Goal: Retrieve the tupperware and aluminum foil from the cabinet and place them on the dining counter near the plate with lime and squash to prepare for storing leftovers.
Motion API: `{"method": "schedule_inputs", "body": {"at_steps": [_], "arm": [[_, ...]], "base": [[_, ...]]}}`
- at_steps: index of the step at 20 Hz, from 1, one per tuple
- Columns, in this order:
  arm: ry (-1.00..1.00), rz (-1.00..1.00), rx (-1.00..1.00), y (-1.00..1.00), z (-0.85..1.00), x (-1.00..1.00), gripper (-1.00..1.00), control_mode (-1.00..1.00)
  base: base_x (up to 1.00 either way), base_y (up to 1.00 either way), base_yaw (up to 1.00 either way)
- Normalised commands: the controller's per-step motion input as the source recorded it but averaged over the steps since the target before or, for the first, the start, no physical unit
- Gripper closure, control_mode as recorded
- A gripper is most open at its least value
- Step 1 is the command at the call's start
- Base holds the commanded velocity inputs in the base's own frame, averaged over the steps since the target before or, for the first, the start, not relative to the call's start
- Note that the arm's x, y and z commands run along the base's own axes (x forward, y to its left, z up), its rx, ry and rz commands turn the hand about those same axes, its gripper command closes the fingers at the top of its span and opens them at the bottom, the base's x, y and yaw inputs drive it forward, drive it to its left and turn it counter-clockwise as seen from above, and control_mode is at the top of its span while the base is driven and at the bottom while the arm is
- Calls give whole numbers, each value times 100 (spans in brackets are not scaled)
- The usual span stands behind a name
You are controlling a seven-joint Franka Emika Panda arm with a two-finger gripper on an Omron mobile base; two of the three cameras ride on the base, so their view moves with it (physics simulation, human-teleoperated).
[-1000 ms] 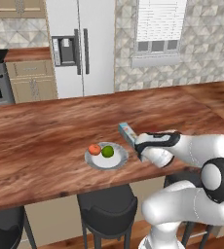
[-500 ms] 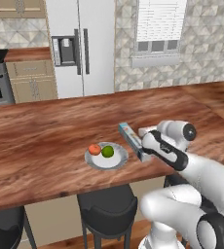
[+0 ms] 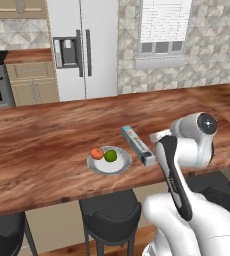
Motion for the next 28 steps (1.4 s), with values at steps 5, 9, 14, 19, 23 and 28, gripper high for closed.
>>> {"method": "schedule_inputs", "body": {"at_steps": [5, 9, 14, 19, 23, 28], "arm": [[20, 0, -9, 0, 4, -93, -100, -100], [7, -6, 0, 0, 0, -48, -100, -100], [0, -1, 0, 0, 6, -4, -100, -100], [3, 0, 0, 0, 2, 2, -100, -100], [0, 0, 0, 0, 0, 0, -100, 100], [0, 0, 0, 0, 0, 0, -100, 100]], "base": [[0, 0, 0], [0, 0, 0], [0, 0, 0], [0, 0, 0], [-58, 10, 0], [-100, 73, 5]]}}
